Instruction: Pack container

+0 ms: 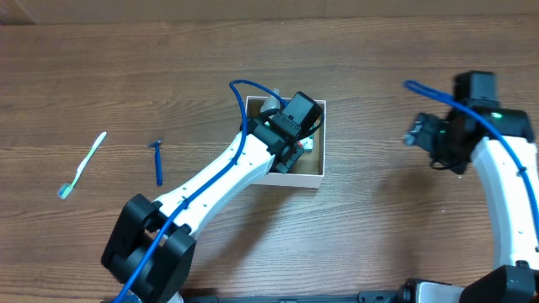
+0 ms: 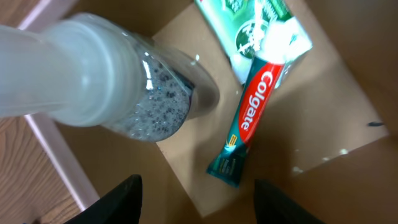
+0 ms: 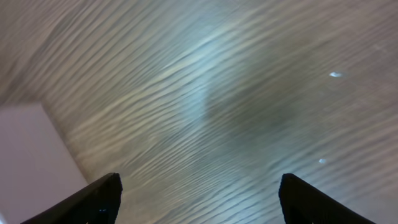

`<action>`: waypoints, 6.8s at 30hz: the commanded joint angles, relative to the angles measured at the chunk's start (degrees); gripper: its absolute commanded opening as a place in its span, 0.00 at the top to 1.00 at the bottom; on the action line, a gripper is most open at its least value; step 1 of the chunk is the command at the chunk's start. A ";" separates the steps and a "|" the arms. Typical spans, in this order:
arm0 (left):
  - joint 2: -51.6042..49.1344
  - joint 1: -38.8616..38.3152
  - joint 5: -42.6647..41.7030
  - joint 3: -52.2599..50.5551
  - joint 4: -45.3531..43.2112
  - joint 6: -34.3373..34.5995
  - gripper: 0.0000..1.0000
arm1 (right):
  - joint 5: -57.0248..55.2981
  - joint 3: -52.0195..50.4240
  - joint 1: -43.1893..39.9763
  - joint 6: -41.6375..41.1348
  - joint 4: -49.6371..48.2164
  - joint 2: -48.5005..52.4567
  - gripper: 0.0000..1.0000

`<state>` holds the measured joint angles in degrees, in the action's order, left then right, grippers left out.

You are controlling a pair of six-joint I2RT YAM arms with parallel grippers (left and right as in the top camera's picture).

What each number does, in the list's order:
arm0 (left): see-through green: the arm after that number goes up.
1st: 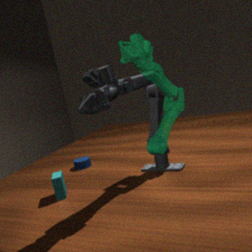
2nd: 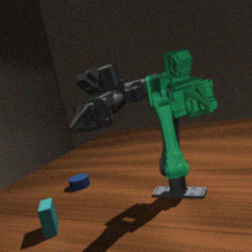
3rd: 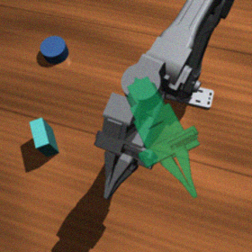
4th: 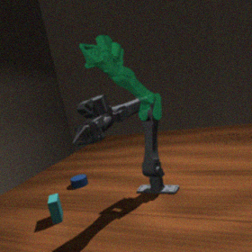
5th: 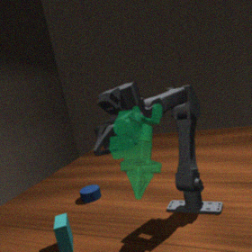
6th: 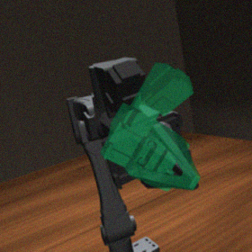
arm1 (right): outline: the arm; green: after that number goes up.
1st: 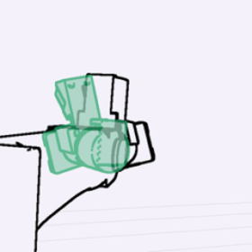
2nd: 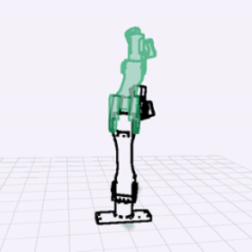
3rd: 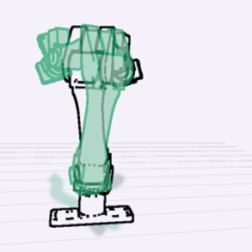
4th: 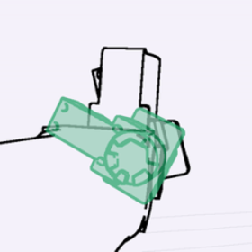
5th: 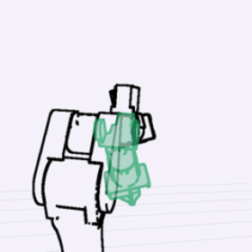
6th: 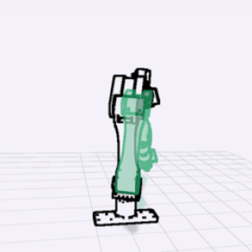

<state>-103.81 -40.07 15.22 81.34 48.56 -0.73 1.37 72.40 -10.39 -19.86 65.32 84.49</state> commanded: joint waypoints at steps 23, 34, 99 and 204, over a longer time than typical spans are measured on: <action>-5.01 45.59 -12.48 0.09 11.72 20.59 0.00 | 4.76 -0.02 -5.31 5.16 -0.37 -0.57 0.00; -19.54 45.68 -15.23 0.09 9.01 17.00 0.01 | 4.76 -0.02 -5.31 5.14 -0.48 -0.57 0.00; -19.04 70.40 -9.07 7.67 3.34 -9.20 0.03 | 5.11 -0.02 -5.31 5.35 -0.59 -0.46 0.00; 85.53 34.38 -14.78 -32.87 18.45 6.05 0.00 | -7.76 -25.38 16.76 6.10 -5.88 -61.29 0.00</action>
<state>-18.44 -5.54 1.04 49.58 65.12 5.82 -5.58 47.16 6.42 -13.45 58.83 23.55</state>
